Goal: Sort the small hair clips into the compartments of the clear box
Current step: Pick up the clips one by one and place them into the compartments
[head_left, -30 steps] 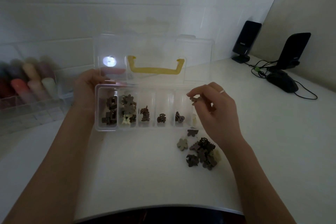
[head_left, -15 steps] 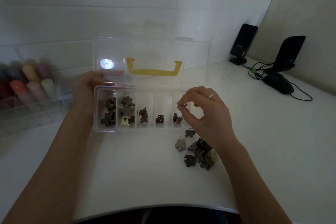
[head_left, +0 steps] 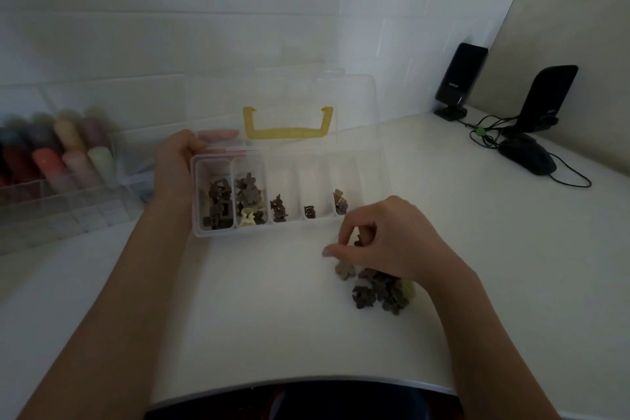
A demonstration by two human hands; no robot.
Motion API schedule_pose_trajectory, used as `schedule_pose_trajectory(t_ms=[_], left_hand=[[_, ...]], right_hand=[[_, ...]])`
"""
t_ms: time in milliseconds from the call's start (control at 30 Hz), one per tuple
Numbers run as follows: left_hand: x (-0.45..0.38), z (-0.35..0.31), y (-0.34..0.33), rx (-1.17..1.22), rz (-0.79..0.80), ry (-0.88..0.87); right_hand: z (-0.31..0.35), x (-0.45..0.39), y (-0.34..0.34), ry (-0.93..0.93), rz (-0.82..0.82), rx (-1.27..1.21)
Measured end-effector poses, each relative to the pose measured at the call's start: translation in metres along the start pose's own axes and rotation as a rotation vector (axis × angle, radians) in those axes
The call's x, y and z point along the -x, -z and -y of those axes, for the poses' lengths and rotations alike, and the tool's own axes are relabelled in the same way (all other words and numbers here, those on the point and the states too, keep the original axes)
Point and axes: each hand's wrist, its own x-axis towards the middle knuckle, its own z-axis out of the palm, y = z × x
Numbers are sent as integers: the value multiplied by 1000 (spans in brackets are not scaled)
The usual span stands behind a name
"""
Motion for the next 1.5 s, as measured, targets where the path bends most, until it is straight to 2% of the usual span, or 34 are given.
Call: schedule_pose_trajectory(t_ms=[133,333,433,567,700,933,1067,1167,1233,1333,1433,1500], left_hand=[[0,0,0,3,-12,-7],[1,1,0,8,1,-43],[1,1,-1,13,6,-51],[2,3,-5,19,13,-64],[5,9,-15,32,19,-54],[9,13,-22,9,59,-53],[9,14,-20,-12,77,-48],[8,14,-19,10,85,-28],[6,15,-19,20,85,-5],[4,15,-19,9,53,-8],[3,16,-18,24,34,-16],[4,15,-18,31,47,-15]], right_hand=[[3,-1,-1,-13,93,95],[2,-4,-6,-6,100,71],[6,-3,-7,-11,45,-159],[15,-1,-5,-51,-133,-502],[21,-6,-10,0,-299,-643],[43,-26,-14,244,-354,-387],[52,-45,-12,298,-389,-160],[53,-59,-24,334,-505,125],[51,-62,-30,324,-543,211],[45,-58,-32,320,-523,167],[36,-46,-24,281,-454,-28],[27,-36,-15,251,-474,-21]])
